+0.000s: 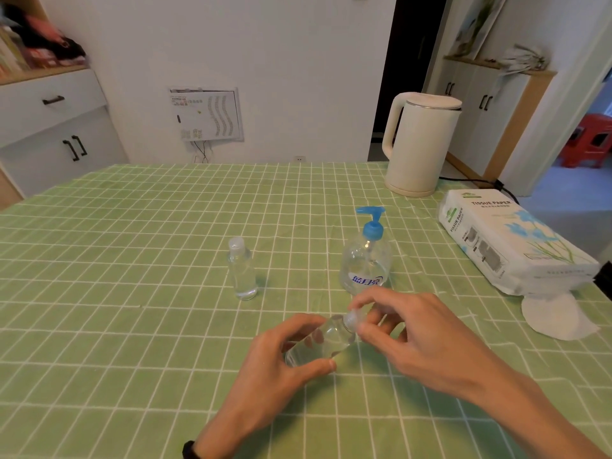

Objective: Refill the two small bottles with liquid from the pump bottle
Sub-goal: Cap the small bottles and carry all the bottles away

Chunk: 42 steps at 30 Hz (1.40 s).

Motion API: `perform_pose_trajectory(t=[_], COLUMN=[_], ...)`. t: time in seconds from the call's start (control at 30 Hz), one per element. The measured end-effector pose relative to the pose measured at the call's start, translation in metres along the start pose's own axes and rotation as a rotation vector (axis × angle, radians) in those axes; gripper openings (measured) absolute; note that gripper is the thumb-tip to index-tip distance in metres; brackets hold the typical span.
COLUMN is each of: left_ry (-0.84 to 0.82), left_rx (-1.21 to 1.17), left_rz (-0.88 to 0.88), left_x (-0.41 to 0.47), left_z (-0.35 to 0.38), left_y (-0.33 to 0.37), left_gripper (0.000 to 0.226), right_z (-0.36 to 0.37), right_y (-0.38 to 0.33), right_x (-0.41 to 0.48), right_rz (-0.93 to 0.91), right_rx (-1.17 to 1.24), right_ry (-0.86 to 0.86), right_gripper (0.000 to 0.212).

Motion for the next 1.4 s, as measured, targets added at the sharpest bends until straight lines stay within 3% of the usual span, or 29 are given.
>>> perform_pose_trajectory(t=[0.33,0.43,0.6,0.67,0.73,0.87,1.0,1.17,1.33,1.4], left_ry=[-0.005,0.002,-0.006,-0.008,-0.007,-0.002,0.007,0.065,0.126,0.208], left_rx=[-0.035,-0.039,-0.042,-0.043,-0.05,-0.056,-0.056,-0.022,-0.02,-0.074], left_rz=[-0.01,-0.019,-0.012,-0.003,0.007,0.011,-0.005,0.04,0.033,-0.009], left_x=[-0.001,-0.001,0.0,0.0,0.001,0.003,0.005,0.006,0.0,-0.008], left_z=[-0.001,-0.002,-0.001,-0.002,-0.001,-0.001,0.0,-0.002,-0.02,-0.044], left_y=[-0.002,-0.003,-0.003,-0.004,-0.004,-0.004,-0.007,-0.004,-0.013,-0.024], left_gripper=[0.043,0.043,0.042,0.042,0.043,0.044,0.038,0.036,0.045,0.049], right_z=[0.0,0.005,0.004,0.006,0.005,0.007,0.01,0.014,0.02,0.011], right_y=[0.001,-0.001,-0.003,-0.001,0.004,0.0,0.001,-0.008,-0.009,0.009], right_x=[0.001,0.003,0.005,0.006,0.008,0.007,0.009,0.012,0.014,0.015], right_rz=[0.02,-0.003,-0.015,-0.012,0.018,-0.015,0.023,0.028,0.011,0.064], right_rx=[0.043,0.002,0.054,0.007,-0.006,0.061,-0.023,-0.123,0.152,0.235], right_ry=[0.001,-0.03,-0.03,-0.02,0.036,-0.034,0.043,0.124,0.088,0.204], right_gripper=[0.033,0.021,0.023,0.014,0.023,0.032,0.008,0.011,0.026,0.032])
Point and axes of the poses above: each hand's wrist, its own x-axis towards the middle knuckle, its own z-axis out of the palm, y = z × x, the point moved 5 cm from there along x, towards the middle knuckle, and after that the axes turned 6 degrees about -y, right-handed, at the moved point
